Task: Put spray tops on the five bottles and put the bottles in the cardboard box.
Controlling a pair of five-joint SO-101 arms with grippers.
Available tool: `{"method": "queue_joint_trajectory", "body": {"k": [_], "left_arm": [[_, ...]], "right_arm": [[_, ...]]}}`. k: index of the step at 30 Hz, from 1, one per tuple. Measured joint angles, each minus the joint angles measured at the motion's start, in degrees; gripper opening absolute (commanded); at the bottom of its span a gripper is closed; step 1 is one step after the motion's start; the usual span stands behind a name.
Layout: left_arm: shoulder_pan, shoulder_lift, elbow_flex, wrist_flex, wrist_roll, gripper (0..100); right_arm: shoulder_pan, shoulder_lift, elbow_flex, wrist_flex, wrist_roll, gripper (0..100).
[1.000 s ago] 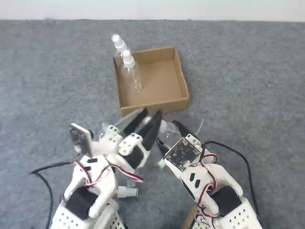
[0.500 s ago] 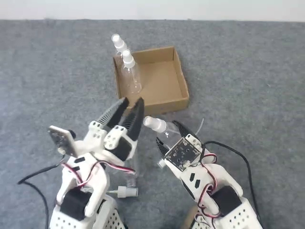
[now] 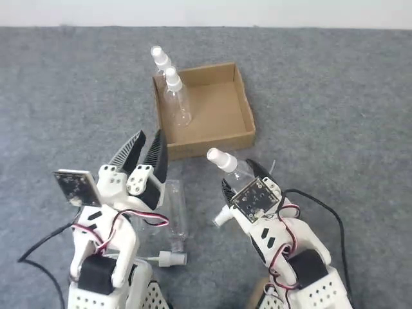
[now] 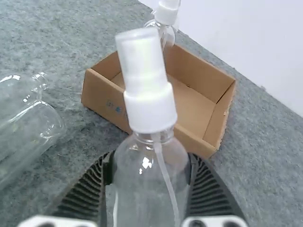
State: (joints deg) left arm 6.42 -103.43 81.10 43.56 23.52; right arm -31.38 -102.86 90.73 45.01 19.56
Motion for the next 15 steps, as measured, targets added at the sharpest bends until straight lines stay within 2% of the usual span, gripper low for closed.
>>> {"method": "queue_joint_trajectory", "body": {"k": [8, 15], "left_arm": [[-4.31, 0.0, 0.0, 7.38, -0.18, 1], [-8.18, 0.0, 4.22, 9.93, -0.18, 1]], "right_arm": [[0.0, 0.0, 0.0, 0.0, 0.0, 1.6], [0.0, 0.0, 0.0, 0.0, -10.2, 1.7]]}}
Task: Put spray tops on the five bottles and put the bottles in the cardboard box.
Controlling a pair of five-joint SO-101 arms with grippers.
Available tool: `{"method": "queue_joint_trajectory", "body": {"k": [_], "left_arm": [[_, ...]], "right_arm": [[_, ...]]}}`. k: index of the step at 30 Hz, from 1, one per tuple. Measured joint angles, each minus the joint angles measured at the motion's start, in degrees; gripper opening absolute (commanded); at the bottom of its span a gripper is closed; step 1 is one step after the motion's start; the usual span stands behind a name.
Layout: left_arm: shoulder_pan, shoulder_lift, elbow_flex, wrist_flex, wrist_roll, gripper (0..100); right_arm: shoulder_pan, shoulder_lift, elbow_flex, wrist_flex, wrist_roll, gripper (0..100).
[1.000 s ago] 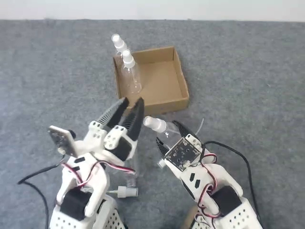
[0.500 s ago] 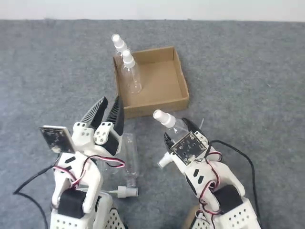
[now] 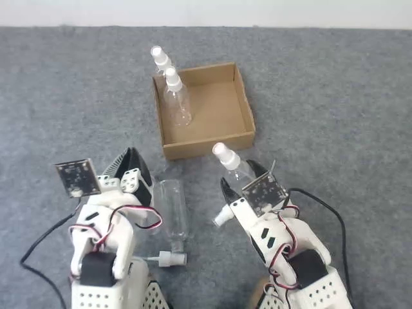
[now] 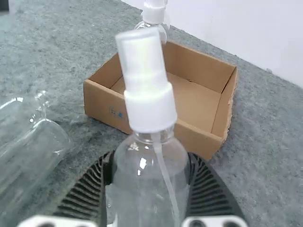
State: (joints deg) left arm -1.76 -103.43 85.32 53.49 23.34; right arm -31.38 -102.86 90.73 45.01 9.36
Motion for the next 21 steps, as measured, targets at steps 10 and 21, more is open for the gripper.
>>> {"method": "queue_joint_trajectory", "body": {"k": [10, 21], "left_arm": [[-0.35, 0.0, 6.42, 0.0, 0.0, 1], [-1.23, 0.0, 7.74, 0.18, -7.38, 1]], "right_arm": [[0.0, 0.0, 0.0, 0.0, -0.97, 1.9], [0.0, 0.0, 4.48, -9.14, -0.97, 1.7]]}}
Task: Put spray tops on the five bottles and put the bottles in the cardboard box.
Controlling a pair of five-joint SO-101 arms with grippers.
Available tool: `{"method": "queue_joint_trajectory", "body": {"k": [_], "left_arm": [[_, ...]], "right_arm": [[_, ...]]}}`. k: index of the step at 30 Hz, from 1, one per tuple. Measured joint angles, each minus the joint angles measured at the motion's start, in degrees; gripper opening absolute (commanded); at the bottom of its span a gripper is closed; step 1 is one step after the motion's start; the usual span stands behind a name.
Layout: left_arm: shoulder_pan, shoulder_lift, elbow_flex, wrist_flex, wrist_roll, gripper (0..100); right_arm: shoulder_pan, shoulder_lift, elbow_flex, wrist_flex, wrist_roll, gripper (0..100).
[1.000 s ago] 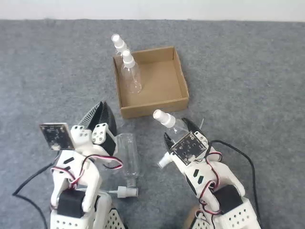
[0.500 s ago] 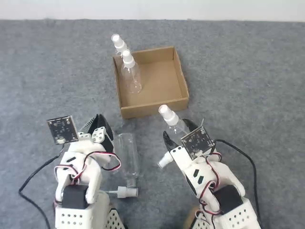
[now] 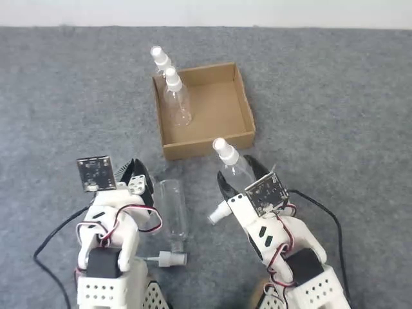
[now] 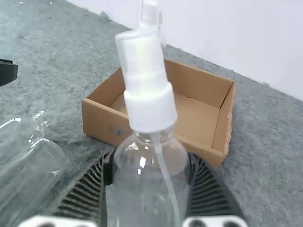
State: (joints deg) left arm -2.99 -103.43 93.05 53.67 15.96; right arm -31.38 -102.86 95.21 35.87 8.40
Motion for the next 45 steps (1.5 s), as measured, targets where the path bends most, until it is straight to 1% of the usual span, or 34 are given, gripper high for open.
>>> {"method": "queue_joint_trajectory", "body": {"k": [7, 19, 23, 26, 29, 34, 38, 45], "left_arm": [[0.09, 0.0, 0.0, 0.0, -0.97, 1], [0.09, 0.0, 0.0, 0.0, -0.97, 1], [0.09, 0.0, 0.0, 0.0, -1.05, 1], [-0.35, 0.0, 0.0, 0.0, -1.32, 1], [-2.81, 0.0, 0.0, 0.0, -1.41, 1], [-5.98, 0.0, 0.44, -1.49, -1.49, 1], [-6.42, 0.0, 2.73, -4.04, -1.49, 1], [-6.42, 0.0, 2.9, -4.84, -1.49, 1]], "right_arm": [[0.18, 0.0, -3.16, -0.35, -0.35, 2.0], [0.26, -0.18, -20.48, -0.44, -0.35, 2.0], [0.18, 0.0, -23.21, -6.15, -0.35, 2.0], [-0.88, 5.63, -24.88, -12.31, -0.35, 2.0], [-2.73, 12.04, -26.2, -17.32, -0.35, 2.0], [-4.92, 22.77, -30.42, -22.68, -0.35, 2.0], [-6.68, 31.3, -34.46, -24.7, -0.35, 2.0], [-8.18, 44.57, -41.14, -25.05, -0.35, 2.1]]}}
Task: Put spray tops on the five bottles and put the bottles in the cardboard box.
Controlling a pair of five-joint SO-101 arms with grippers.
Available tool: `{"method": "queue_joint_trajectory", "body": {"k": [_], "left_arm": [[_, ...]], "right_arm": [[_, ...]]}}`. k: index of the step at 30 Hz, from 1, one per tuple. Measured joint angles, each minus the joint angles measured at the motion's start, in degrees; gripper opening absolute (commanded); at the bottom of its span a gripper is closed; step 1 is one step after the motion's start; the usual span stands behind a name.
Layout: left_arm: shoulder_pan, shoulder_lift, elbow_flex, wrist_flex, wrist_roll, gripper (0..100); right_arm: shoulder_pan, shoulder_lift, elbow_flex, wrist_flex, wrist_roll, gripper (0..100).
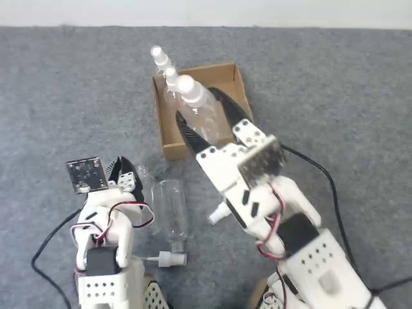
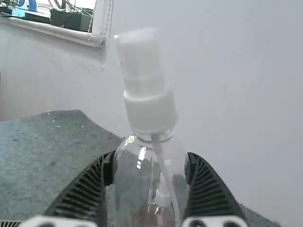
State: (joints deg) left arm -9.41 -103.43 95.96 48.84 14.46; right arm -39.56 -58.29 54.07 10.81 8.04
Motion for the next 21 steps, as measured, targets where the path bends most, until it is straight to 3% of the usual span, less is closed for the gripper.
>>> {"method": "queue_joint_trajectory", "body": {"k": [4, 14, 21], "left_arm": [[0.0, 0.0, 0.0, 0.0, 0.0, 1], [0.0, 0.0, 0.0, 0.0, 0.0, 1], [0.0, 0.0, 0.0, 0.0, 0.0, 1]], "right_arm": [[0.0, 5.45, -3.16, 0.0, 0.0, 2.1], [0.0, 17.05, -7.82, -0.09, -9.58, 2.1], [0.0, 19.69, -7.74, -9.05, -10.02, 2.1]]}}
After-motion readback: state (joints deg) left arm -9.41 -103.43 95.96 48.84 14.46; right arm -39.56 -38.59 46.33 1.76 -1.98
